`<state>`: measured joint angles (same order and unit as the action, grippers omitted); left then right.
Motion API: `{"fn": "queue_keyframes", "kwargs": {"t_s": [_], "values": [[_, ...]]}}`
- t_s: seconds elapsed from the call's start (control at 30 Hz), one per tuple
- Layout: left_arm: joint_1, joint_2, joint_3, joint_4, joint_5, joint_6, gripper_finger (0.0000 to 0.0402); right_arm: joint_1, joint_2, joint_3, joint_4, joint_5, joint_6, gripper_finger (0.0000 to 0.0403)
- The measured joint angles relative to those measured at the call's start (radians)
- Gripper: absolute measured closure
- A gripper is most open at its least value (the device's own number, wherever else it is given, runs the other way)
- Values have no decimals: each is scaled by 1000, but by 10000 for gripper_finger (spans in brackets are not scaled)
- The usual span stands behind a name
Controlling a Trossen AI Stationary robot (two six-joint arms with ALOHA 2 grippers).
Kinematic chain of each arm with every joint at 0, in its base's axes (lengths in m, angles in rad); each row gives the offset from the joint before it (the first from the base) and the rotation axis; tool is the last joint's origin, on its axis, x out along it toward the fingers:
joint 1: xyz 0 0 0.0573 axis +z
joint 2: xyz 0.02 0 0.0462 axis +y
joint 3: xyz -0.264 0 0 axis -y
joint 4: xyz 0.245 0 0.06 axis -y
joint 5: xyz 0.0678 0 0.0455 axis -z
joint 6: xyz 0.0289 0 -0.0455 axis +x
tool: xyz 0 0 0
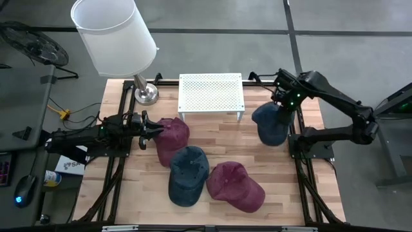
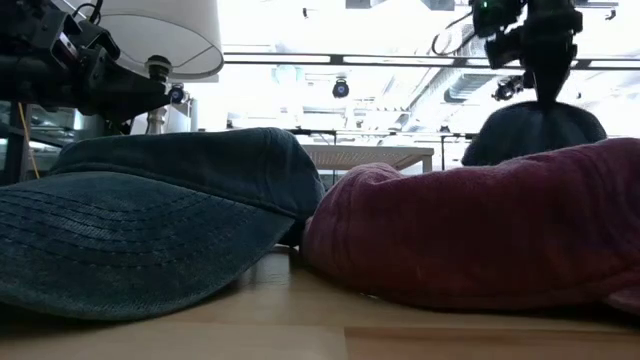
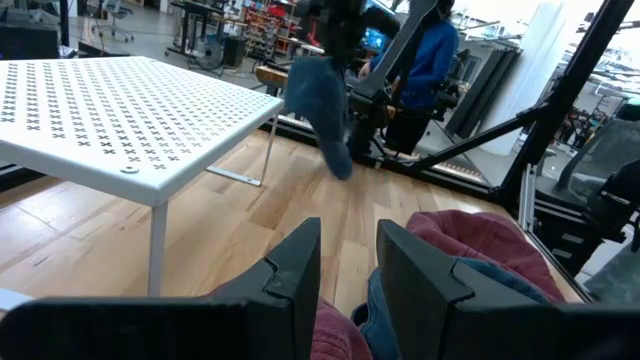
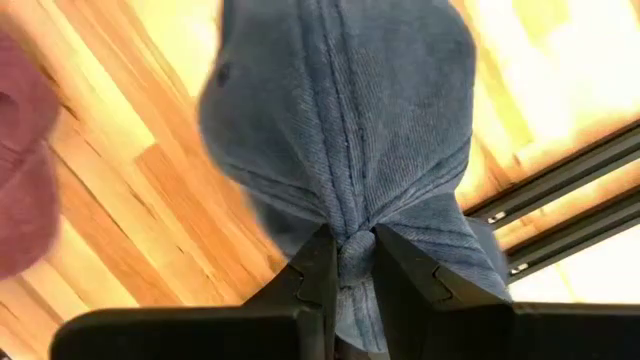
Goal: Pick & Place hat
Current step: Put the top blue cap on the shelf
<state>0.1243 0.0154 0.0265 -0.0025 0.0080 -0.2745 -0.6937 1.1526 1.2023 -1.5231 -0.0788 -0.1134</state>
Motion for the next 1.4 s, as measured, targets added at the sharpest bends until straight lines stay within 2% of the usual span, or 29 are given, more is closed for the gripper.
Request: {"fn": "queue_keyframes", "kwargs": {"t_s": [0.23, 0.8, 1.13, 1.4], "values": [[0, 0, 0, 0, 0, 0, 301, 0, 26, 136, -48, -16, 9, 361], [0, 0, 0, 0, 0, 0, 301, 73, 177, 531, -49, -227, 115, 361], [0, 0, 0, 0, 0, 0, 301, 107, 347, 765, -48, -231, 127, 361], [0, 0, 0, 0, 0, 0, 301, 107, 462, 879, 7, -227, 114, 361]]}}
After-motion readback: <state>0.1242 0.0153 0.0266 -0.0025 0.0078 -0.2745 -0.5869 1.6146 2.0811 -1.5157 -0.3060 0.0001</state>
